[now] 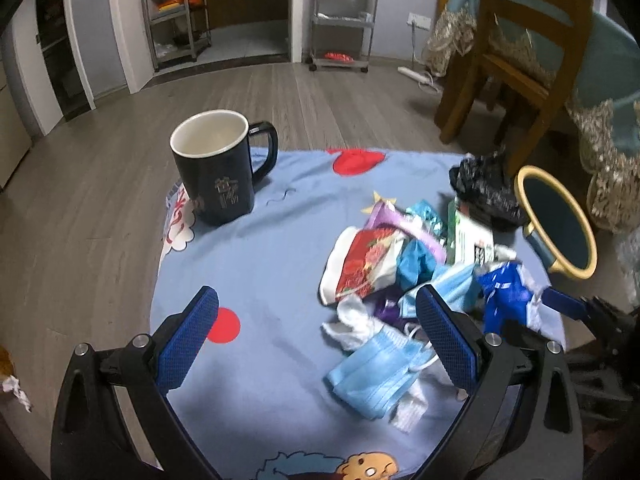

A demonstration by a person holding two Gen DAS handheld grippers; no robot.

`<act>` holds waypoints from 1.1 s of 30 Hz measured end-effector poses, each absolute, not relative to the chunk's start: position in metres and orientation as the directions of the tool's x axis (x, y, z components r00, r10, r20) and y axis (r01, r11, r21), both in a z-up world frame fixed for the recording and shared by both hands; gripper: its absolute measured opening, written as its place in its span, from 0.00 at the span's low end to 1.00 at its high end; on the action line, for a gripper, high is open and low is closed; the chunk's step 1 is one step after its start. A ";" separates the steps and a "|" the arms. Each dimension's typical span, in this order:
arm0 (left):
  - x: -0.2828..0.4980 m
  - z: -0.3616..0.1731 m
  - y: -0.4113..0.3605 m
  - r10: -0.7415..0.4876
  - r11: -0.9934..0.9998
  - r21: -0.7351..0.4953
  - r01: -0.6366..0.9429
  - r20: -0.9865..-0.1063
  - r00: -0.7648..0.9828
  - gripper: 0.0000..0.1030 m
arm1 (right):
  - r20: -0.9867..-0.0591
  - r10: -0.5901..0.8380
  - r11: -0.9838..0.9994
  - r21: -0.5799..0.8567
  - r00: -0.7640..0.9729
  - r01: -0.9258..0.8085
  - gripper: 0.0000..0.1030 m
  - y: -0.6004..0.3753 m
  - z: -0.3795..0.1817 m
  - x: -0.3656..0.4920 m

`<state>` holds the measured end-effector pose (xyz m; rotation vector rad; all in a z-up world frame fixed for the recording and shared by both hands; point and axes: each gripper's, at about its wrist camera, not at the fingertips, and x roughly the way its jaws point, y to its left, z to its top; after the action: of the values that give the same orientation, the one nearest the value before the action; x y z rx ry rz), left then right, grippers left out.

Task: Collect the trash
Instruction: 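Grasp the blue snack wrapper with the right tool while the left tool grasps a blue mask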

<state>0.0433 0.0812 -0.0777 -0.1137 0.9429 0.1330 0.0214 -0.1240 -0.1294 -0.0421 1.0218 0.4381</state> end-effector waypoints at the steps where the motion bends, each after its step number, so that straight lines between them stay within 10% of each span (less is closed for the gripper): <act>1: 0.043 -0.081 0.079 0.064 0.988 -0.030 -0.154 -0.819 0.570 0.94 | -0.841 0.321 0.916 0.159 0.435 -0.370 0.49 -0.123 -0.133 0.023; 15: 0.042 -0.116 0.043 0.003 1.000 0.009 0.011 -0.892 0.452 0.87 | -0.792 0.345 0.928 0.207 0.504 -0.310 0.30 -0.144 -0.113 0.028; 27: 0.050 -0.139 0.005 -0.007 0.985 0.064 0.163 -0.916 0.401 0.62 | -0.777 0.356 0.923 0.205 0.519 -0.326 0.30 -0.145 -0.108 0.028; 33: 0.057 -0.149 -0.005 0.044 0.968 0.135 0.212 -0.921 0.387 0.33 | -0.772 0.358 0.921 0.200 0.526 -0.334 0.30 -0.146 -0.107 0.028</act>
<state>0.0574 -0.0051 -0.1491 0.2462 1.1718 -0.1081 0.0282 -0.1463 -0.1073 0.0283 0.9293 0.4143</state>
